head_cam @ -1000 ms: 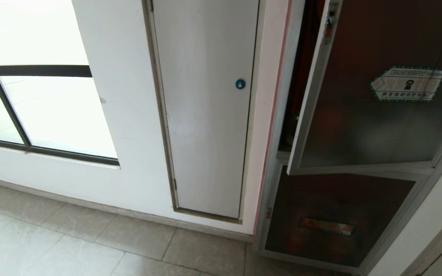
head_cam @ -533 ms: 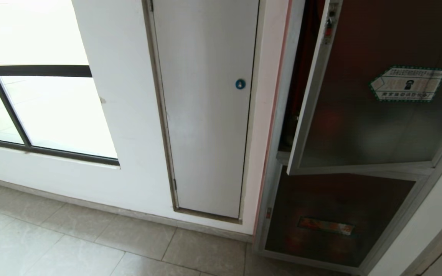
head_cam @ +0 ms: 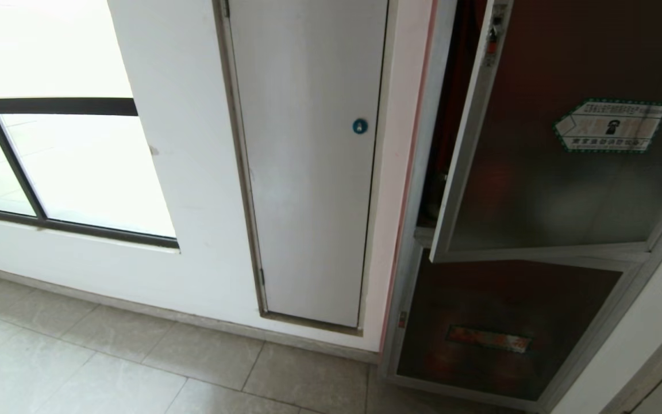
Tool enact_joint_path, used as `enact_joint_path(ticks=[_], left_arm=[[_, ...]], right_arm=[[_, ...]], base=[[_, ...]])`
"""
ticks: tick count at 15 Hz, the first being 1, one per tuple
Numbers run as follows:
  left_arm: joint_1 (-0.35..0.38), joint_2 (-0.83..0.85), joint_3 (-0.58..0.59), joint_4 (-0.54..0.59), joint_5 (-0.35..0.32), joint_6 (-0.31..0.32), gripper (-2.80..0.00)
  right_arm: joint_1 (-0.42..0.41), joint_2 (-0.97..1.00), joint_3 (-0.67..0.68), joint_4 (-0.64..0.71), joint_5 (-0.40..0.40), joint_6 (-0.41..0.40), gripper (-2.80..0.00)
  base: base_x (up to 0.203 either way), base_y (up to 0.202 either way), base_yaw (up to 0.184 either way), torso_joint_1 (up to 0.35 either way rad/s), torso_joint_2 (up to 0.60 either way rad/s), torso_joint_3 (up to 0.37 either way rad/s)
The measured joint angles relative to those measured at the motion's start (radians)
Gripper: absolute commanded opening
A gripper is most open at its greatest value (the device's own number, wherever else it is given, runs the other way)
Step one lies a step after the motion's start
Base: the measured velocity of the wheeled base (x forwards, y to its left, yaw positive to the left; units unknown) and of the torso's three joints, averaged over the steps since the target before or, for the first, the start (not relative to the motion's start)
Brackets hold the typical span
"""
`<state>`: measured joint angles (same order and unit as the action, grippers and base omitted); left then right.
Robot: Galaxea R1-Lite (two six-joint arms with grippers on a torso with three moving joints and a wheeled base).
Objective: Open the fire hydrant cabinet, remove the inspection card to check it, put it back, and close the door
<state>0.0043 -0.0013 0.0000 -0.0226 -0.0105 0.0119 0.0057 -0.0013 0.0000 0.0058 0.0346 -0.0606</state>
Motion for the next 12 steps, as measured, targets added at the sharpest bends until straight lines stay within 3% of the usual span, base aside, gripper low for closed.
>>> enact_joint_path(ticks=[12], left_arm=[[0.000,0.000,0.000,-0.001,0.000,0.000,-2.80]], right_arm=[[0.000,0.000,0.000,0.000,0.000,0.000,-2.80]], base=[[0.000,0.000,0.000,0.000,0.00,0.000]])
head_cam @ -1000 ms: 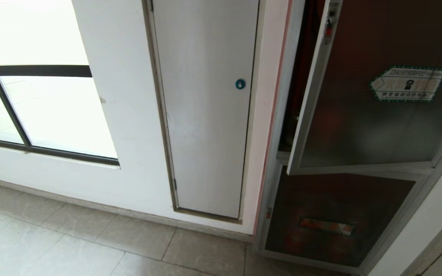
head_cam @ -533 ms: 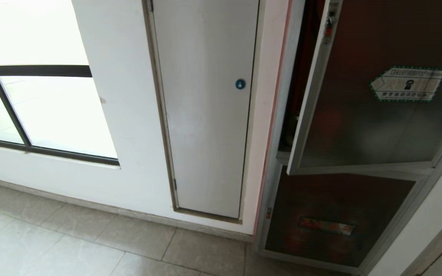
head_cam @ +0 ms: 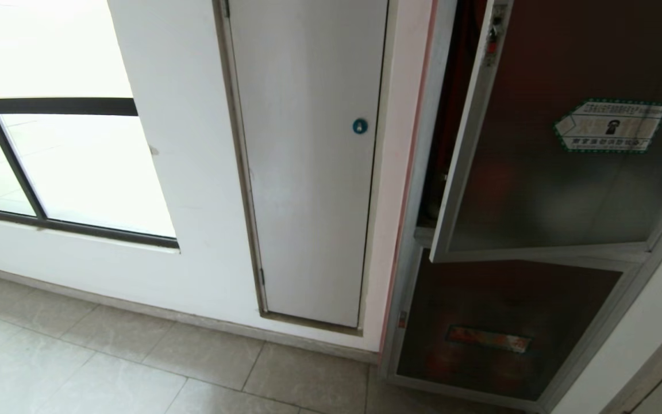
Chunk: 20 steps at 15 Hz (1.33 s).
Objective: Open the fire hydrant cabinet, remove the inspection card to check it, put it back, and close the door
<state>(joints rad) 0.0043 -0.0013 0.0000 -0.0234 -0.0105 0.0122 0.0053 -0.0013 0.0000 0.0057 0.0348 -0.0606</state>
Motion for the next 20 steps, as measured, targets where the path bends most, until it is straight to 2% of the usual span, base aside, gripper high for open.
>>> enact_joint_path(ticks=[3,20], left_arm=[[0.000,0.000,0.000,0.000,0.000,0.000,-2.80],[0.000,0.000,0.000,-0.001,0.000,0.000,-2.80]], right_arm=[[0.000,0.000,0.000,0.000,0.000,0.000,-2.80],[0.000,0.000,0.000,0.000,0.000,0.000,-2.80]], base=[[0.043,0.000,0.000,-0.004,0.00,0.001],[0.195,0.000,0.000,0.005,0.00,0.002]])
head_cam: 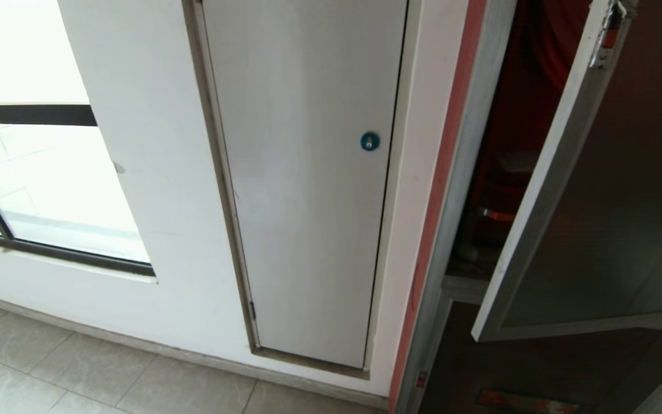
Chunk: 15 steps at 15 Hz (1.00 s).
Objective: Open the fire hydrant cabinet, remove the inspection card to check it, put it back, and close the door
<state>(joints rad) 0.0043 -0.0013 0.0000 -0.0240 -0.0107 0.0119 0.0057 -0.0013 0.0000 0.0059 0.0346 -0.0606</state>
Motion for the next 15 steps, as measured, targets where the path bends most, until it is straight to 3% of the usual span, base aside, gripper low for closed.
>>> enact_joint_path(ticks=[10,15], left_arm=[[0.000,0.000,0.000,0.000,0.000,0.000,-2.80],[0.000,0.000,0.000,0.000,0.000,0.000,-2.80]], right_arm=[[0.000,0.000,0.000,0.000,0.000,0.000,-2.80],[0.000,0.000,0.000,0.000,0.000,0.000,-2.80]], base=[[0.195,0.000,0.000,0.002,0.00,0.002],[0.024,0.000,0.000,0.002,0.00,0.000]])
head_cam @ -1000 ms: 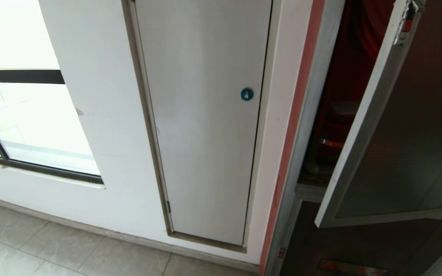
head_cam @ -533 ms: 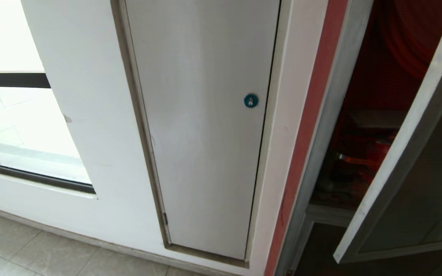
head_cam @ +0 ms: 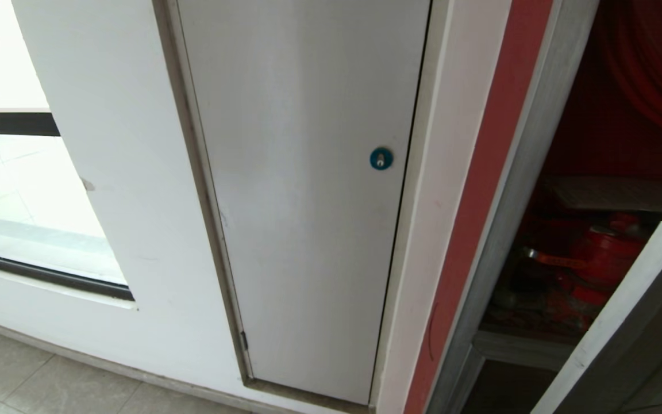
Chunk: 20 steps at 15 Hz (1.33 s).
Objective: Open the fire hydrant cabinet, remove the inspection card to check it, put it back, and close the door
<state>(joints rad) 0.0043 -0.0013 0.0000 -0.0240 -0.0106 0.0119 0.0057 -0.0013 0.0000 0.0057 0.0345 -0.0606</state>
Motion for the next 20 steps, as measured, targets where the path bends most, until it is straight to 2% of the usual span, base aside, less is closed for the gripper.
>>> enact_joint_path(ticks=[20], left_arm=[[0.000,0.000,0.000,0.000,0.000,0.000,-2.80]], right_arm=[[0.000,0.000,-0.001,0.002,0.000,0.015,-2.80]], base=[[0.000,0.000,0.000,0.000,0.00,0.000]])
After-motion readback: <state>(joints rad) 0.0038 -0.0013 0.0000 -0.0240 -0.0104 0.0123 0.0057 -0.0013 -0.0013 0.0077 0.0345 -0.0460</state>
